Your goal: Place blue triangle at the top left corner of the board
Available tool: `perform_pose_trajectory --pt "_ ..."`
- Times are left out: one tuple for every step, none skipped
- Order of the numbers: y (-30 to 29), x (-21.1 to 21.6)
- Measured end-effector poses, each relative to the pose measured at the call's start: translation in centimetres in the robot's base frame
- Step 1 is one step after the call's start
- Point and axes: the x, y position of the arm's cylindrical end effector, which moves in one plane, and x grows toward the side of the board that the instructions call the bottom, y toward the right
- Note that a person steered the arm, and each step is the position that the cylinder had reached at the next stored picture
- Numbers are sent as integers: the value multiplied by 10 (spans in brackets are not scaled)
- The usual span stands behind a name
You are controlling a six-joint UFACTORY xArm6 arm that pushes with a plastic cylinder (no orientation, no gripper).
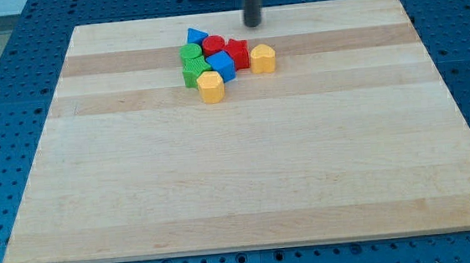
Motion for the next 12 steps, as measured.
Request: perform_pose_trajectory --pt "-57 21" --pt "-76 50" --pt "-79 68" --pt "-91 69" --pt "-133 46" --pt "-171 24" --pt "-152 23" --pt "-128 29" --pt "-126 44" --pt "-128 65" --pt "-169 62" --pt "-200 39"
